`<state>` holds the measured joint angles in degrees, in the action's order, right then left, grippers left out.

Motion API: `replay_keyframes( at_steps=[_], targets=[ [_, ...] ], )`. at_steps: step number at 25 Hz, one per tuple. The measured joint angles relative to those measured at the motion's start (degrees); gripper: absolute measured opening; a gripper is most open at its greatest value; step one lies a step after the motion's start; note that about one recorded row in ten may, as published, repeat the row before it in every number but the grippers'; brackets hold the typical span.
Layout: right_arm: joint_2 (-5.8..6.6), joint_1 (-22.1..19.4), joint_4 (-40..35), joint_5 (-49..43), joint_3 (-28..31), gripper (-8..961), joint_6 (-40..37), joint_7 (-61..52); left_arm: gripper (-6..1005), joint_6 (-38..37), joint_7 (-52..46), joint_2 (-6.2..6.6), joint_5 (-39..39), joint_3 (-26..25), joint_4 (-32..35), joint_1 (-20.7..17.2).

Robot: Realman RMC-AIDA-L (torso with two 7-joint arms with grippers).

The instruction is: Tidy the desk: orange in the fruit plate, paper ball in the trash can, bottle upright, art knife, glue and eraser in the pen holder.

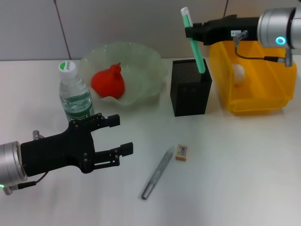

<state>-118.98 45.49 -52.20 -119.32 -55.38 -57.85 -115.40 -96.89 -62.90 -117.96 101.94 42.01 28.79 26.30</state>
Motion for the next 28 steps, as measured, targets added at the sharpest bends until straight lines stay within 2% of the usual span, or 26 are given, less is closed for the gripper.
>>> replay_keyframes(
  at_steps=[15,28],
  targets=[
    [-0.07,0.7,4.1,0.1,-7.6,277,8.4,2.0,818,0.1,0.3,-0.25,-0.4,0.0,-0.3,0.0],
    [-0.19,0.4,4.7,-0.2,-10.2,319,9.1,2.0,818,0.2,0.4,-0.34,-0.7,-0.1,-0.5,0.0]
  ],
)
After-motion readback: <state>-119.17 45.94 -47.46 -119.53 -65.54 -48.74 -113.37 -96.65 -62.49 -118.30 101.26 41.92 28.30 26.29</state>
